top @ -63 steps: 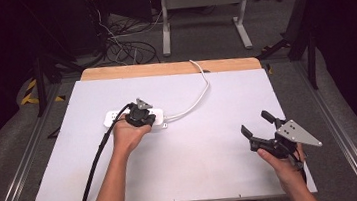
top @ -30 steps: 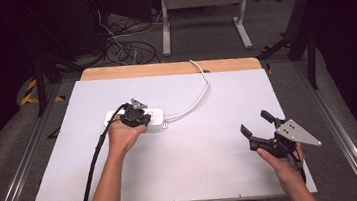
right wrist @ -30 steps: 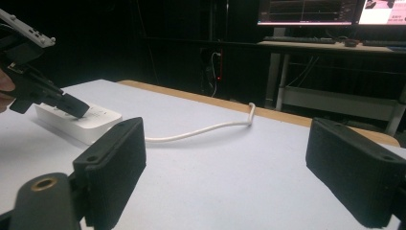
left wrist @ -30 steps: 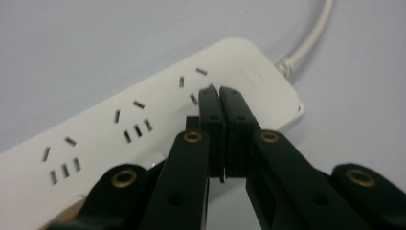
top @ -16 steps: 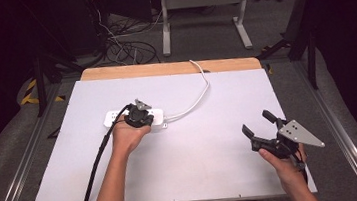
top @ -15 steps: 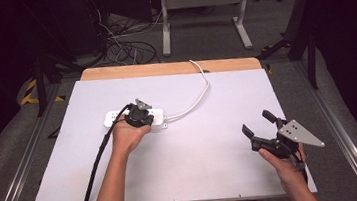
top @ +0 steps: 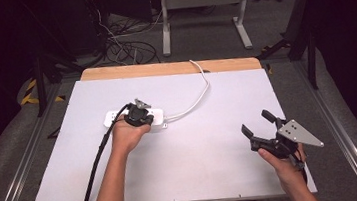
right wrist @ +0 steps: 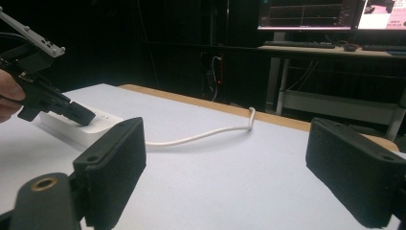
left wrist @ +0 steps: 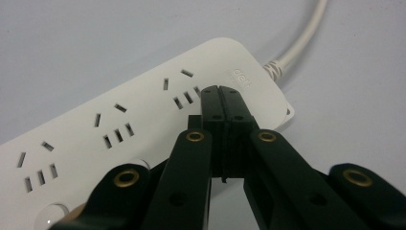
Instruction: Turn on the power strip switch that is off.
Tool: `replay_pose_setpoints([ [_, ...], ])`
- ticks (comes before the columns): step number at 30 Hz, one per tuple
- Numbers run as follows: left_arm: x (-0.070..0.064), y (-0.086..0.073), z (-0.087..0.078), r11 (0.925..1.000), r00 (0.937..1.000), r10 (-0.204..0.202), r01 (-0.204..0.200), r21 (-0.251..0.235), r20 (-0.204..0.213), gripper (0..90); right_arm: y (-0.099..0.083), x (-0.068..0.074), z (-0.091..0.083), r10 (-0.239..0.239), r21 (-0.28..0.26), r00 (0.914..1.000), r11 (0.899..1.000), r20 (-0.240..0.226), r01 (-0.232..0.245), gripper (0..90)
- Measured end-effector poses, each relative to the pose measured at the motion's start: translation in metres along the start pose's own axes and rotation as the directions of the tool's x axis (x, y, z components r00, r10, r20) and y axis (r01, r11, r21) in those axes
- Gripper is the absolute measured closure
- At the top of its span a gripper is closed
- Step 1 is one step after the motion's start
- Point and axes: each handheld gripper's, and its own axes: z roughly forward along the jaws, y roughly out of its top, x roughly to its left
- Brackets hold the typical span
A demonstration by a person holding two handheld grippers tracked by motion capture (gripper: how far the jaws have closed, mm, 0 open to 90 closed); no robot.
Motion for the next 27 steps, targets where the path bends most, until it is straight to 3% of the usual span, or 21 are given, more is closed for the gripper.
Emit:
replay_pose_setpoints([
  [14,0.0016,-0.0002,0.0004,0.9999,0.9999,-0.013,0.013,0.010,0.000,89.9,0.0010,-0.0005,-0.0016,0.002,-0.004,1.0000,1.000,-0.001,-0.002,14.4],
  [27,0.0004,0.0000,0.0002,0.9999,0.9999,0.004,-0.004,0.012,-0.010,89.9,0.0003,0.0003,-0.0005,-0.003,0.002,1.0000,1.000,0.000,0.003,14.4],
])
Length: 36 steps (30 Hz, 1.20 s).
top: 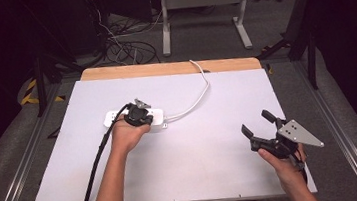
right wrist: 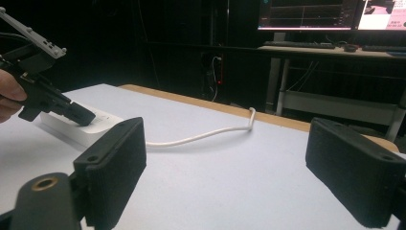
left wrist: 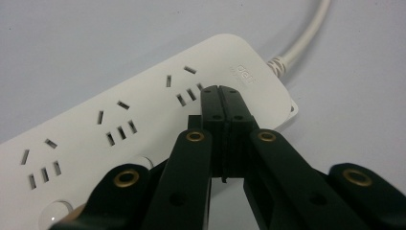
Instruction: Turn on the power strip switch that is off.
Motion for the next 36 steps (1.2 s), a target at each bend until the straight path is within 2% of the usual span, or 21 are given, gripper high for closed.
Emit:
replay_pose_setpoints([
  [10,0.000,-0.001,0.000,0.9999,0.9999,0.015,-0.015,-0.009,-0.005,89.9,0.000,0.000,0.000,0.000,0.000,1.0000,1.000,-0.001,0.000,14.5],
  [14,-0.003,-0.002,0.003,0.9963,0.9966,0.070,-0.072,-0.046,-0.044,88.3,0.000,0.000,0.000,0.003,0.000,1.0000,1.000,-0.002,-0.003,14.6],
  [15,-0.001,-0.002,0.002,0.9966,0.9970,0.063,-0.065,-0.049,-0.044,86.3,-0.001,-0.001,0.000,0.006,0.001,1.0000,1.000,-0.003,-0.006,14.6],
  [16,0.002,-0.003,-0.001,0.9970,0.9991,0.035,-0.037,-0.068,-0.025,86.3,-0.001,-0.001,0.000,0.006,0.001,1.0000,1.000,-0.003,-0.006,14.6],
  [17,0.009,-0.006,-0.004,0.9928,0.9995,-0.019,0.021,-0.118,0.025,84.9,-0.001,-0.002,0.001,0.010,0.003,1.0000,1.000,0.000,-0.010,14.6],
  [19,0.016,-0.011,-0.013,0.9753,0.9952,-0.080,0.090,-0.202,0.056,85.5,-0.001,-0.003,0.001,0.013,-0.001,0.9999,1.000,-0.001,-0.013,14.6],
  [20,0.020,-0.013,-0.020,0.9591,0.9917,-0.109,0.123,-0.255,0.068,86.0,-0.001,-0.003,0.001,0.014,0.000,0.9999,1.000,0.000,-0.014,14.6],
  [21,0.023,-0.016,-0.029,0.9418,0.9898,-0.123,0.139,-0.306,0.072,86.4,-0.001,-0.003,0.001,0.014,0.000,0.9999,1.000,0.002,-0.014,14.7],
  [22,0.024,-0.020,-0.041,0.9183,0.9887,-0.131,0.149,-0.367,0.072,86.4,-0.001,-0.004,0.000,0.014,0.001,0.9999,1.000,0.003,-0.014,14.7],
  [24,0.022,-0.033,-0.061,0.8763,0.9911,-0.121,0.133,-0.463,0.055,86.6,-0.001,-0.003,0.000,0.017,-0.002,0.9999,1.000,0.002,-0.016,14.9],
  [25,0.021,-0.040,-0.068,0.8576,0.9910,-0.121,0.134,-0.497,0.057,86.6,-0.001,-0.003,0.000,0.014,-0.002,0.9999,1.000,-0.001,-0.014,14.9],
  [26,0.021,-0.040,-0.068,0.8576,0.9910,-0.121,0.134,-0.497,0.057,86.6,-0.001,-0.003,0.000,0.014,-0.003,0.9999,1.000,0.000,-0.014,15.0],
  [27,0.019,-0.061,-0.083,0.8062,0.9917,-0.117,0.126,-0.578,0.053,86.5,-0.001,-0.002,0.000,0.016,-0.003,0.9999,1.000,-0.001,-0.016,14.9],
  [28,0.018,-0.076,-0.091,0.7705,0.9899,-0.132,0.136,-0.623,0.053,86.5,-0.001,-0.002,0.000,0.014,-0.002,0.9999,1.000,0.000,-0.014,14.9],
  [30,0.017,-0.099,-0.100,0.7138,0.9832,-0.175,0.162,-0.681,0.050,86.2,-0.001,-0.002,0.000,0.007,0.000,1.0000,1.000,-0.002,-0.007,15.0],
  [31,0.017,-0.099,-0.100,0.7138,0.9832,-0.175,0.162,-0.681,0.050,86.2,-0.001,-0.001,0.000,0.010,0.003,0.9999,1.000,-0.005,-0.010,15.0],
  [32,0.018,-0.106,-0.104,0.6987,0.9791,-0.197,0.176,-0.693,0.050,86.0,-0.001,-0.001,0.001,0.012,0.003,0.9999,1.000,-0.004,-0.012,15.0],
  [33,0.018,-0.110,-0.110,0.6846,0.9775,-0.208,0.170,-0.709,0.034,86.0,-0.001,-0.001,0.002,0.011,0.000,0.9999,1.000,-0.007,-0.011,15.1],
  [34,0.018,-0.113,-0.116,0.6625,0.9747,-0.223,0.167,-0.730,0.021,86.0,-0.001,-0.001,0.002,0.011,0.000,0.9999,1.000,-0.007,-0.011,15.1],
  [35,0.017,-0.115,-0.122,0.6459,0.9726,-0.232,0.158,-0.747,0.005,86.0,-0.001,-0.001,0.004,0.006,0.002,0.9999,1.000,-0.009,-0.006,15.1],
  [36,0.016,-0.117,-0.126,0.6372,0.9717,-0.236,0.145,-0.757,-0.012,86.0,0.000,-0.001,0.005,0.008,0.002,0.9999,1.000,-0.013,-0.007,15.1],
])
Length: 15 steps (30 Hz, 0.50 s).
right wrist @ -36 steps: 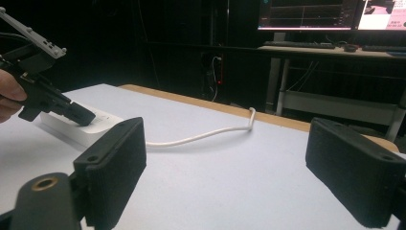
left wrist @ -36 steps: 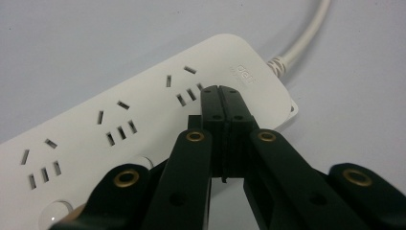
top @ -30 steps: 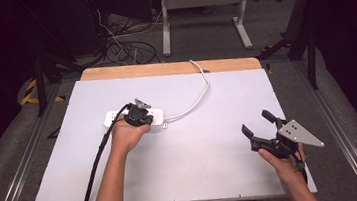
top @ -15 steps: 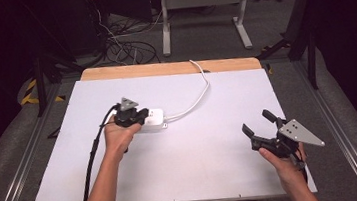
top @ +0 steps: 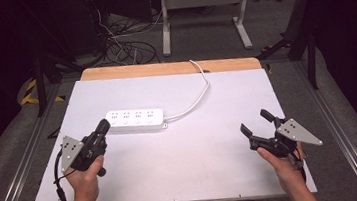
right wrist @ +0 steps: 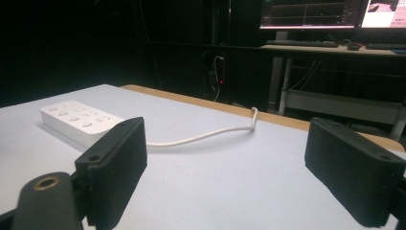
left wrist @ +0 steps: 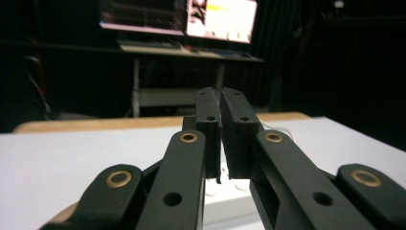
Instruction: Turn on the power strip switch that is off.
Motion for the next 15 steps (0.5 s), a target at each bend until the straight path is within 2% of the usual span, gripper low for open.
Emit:
replay_pose_setpoints([
  [3,-0.001,0.004,-0.007,0.9986,0.9978,0.047,-0.048,-0.021,-0.047,86.2,0.000,0.000,0.002,-0.003,0.001,1.0000,1.000,-0.002,0.003,15.1],
  [7,0.003,0.003,-0.011,0.9983,0.9947,0.047,-0.050,-0.031,-0.092,86.1,0.000,0.000,0.002,0.000,-0.001,1.0000,1.000,-0.004,0.000,15.2],
  [10,0.007,0.002,-0.011,0.9982,0.9931,0.049,-0.052,-0.029,-0.107,85.6,0.000,-0.001,0.001,-0.002,-0.001,1.0000,1.000,-0.002,0.002,15.2],
  [13,0.012,0.000,-0.009,0.9982,0.9951,0.051,-0.053,-0.027,-0.085,81.9,0.000,-0.001,0.000,0.001,0.001,1.0000,1.000,0.003,-0.001,15.2],
  [14,0.013,-0.001,-0.008,0.9962,0.9936,0.071,-0.075,-0.044,-0.088,78.0,0.000,-0.001,0.000,0.001,0.000,1.0000,1.000,0.003,-0.001,15.2],
  [15,0.014,-0.002,-0.006,0.9909,0.9896,0.100,-0.109,-0.079,-0.103,71.2,0.000,-0.001,0.000,0.001,0.000,1.0000,1.000,0.003,-0.001,15.2],
])
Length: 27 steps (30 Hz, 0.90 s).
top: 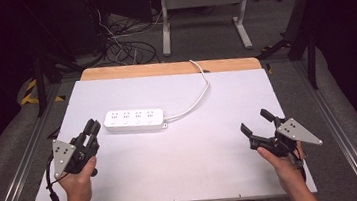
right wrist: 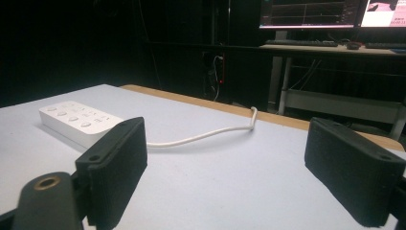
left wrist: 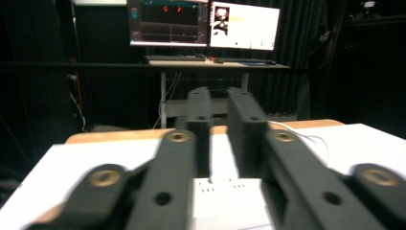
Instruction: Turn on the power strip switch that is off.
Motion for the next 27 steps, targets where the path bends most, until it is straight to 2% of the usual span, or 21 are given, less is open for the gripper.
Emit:
replay_pose_setpoints([
  [1,0.000,-0.002,0.002,0.9993,0.9996,0.021,-0.022,-0.031,-0.019,60.1,0.000,0.000,0.000,0.001,-0.002,1.0000,1.000,0.001,-0.001,15.2],
  [2,0.001,-0.003,0.003,0.9988,0.9991,0.022,-0.023,-0.043,-0.037,43.8,0.000,0.000,-0.001,0.001,-0.002,1.0000,1.000,0.001,-0.001,15.2],
  [3,0.002,-0.003,0.004,0.9991,0.9990,0.014,-0.016,-0.039,-0.042,38.0,0.000,0.000,-0.002,0.002,-0.001,1.0000,1.000,0.005,-0.002,15.2],
  [4,0.003,-0.003,0.005,0.9994,0.9991,0.010,-0.011,-0.033,-0.041,38.0,0.000,0.000,-0.002,0.002,-0.001,1.0000,1.000,0.005,-0.002,15.2],
  [6,0.004,-0.005,0.007,0.9989,0.9986,0.025,-0.026,-0.039,-0.047,28.8,0.000,0.000,-0.002,0.009,-0.004,0.9999,1.000,0.006,-0.009,15.2],
  [7,0.004,-0.006,0.007,0.9989,0.9978,0.026,-0.029,-0.037,-0.061,9.9,0.000,0.000,-0.002,0.009,-0.002,0.9999,1.000,0.007,-0.009,15.2],
  [8,0.003,-0.007,0.008,0.9991,0.9968,0.031,-0.033,-0.027,-0.074,9.9,0.000,0.000,-0.002,0.009,-0.002,0.9999,1.000,0.007,-0.009,15.2],
  [9,0.004,-0.008,0.009,0.9991,0.9969,0.035,-0.037,-0.019,-0.070,4.4,0.000,0.000,-0.002,0.010,-0.004,0.9999,1.000,0.008,-0.010,15.2],
  [11,0.004,-0.010,0.009,0.9987,0.9970,0.045,-0.046,-0.021,-0.063,5.1,0.000,0.000,-0.002,0.011,-0.004,0.9999,1.000,0.008,-0.011,15.2],
  [14,0.005,-0.009,0.009,0.9991,0.9978,0.035,-0.036,-0.021,-0.056,4.5,0.000,0.000,-0.003,0.006,-0.004,1.0000,1.000,0.008,-0.006,15.2],
  [27,0.004,-0.017,0.014,0.9981,0.9960,0.061,-0.061,0.005,-0.064,4.8,0.001,-0.002,-0.007,0.010,-0.006,0.9998,1.000,0.018,-0.010,15.2],
])
